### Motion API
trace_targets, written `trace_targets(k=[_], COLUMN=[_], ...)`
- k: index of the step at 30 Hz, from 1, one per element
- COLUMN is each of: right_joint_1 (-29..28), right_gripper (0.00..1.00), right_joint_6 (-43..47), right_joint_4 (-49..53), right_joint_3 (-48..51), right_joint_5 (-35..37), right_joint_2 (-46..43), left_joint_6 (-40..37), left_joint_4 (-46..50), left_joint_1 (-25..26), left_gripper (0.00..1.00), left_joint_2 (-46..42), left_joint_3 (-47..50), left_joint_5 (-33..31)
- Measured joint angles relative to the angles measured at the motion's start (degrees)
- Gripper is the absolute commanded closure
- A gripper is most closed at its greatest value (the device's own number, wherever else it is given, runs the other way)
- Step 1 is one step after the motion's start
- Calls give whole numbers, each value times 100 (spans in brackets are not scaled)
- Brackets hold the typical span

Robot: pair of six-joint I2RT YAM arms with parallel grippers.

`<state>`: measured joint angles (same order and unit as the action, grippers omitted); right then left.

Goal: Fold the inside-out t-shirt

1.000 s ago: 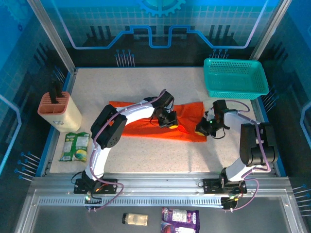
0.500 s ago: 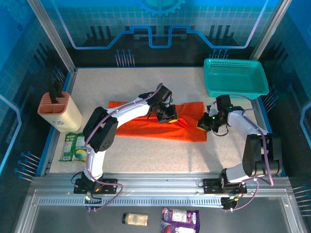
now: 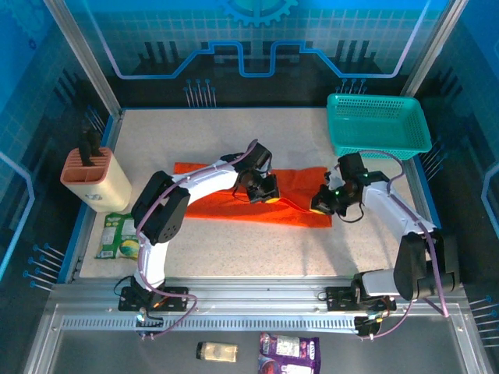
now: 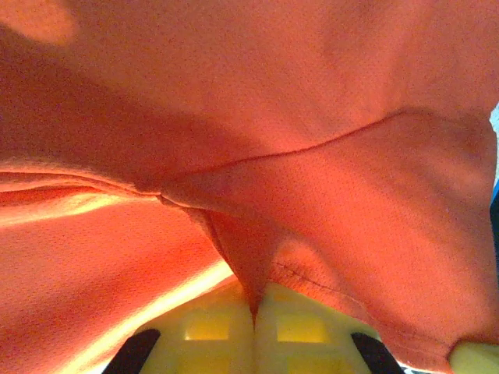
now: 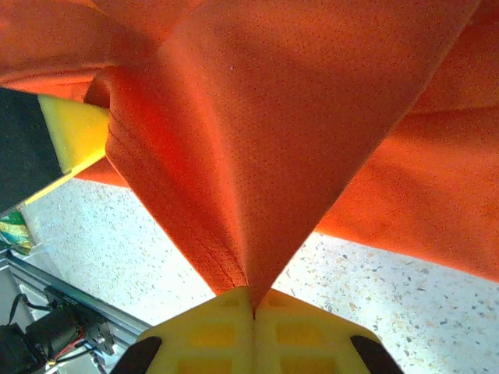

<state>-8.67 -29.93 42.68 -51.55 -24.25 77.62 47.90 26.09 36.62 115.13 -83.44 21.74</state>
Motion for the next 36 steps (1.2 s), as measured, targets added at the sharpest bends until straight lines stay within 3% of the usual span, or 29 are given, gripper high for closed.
trace_targets(k=[18,21,26,31,36], right_joint_1=[-81,-83,-87,-103,-103], right_gripper=[100,99,76,70,68], right_joint_6=[-273,-275,-247,-234,-199], right_joint_4=[-341,-450,-518,-396,-164], right_joint_3=[664,782,881,861,472], right_joint_5=[-26,-39,-20,85,181], right_joint_2=[-35,66,315,284,262], left_joint_6=[4,4,-9,-48,-208], left_joint_4=[-81,-85,-105,52,166], left_joint_1=[-9,-9,-11,-46,-245], left_gripper=[100,88,75,70,73], left_joint_2=[2,2,-57,-422,-857], left_joint_3=[111,125,382,592,597], left_joint_5=[24,68,107,85,15])
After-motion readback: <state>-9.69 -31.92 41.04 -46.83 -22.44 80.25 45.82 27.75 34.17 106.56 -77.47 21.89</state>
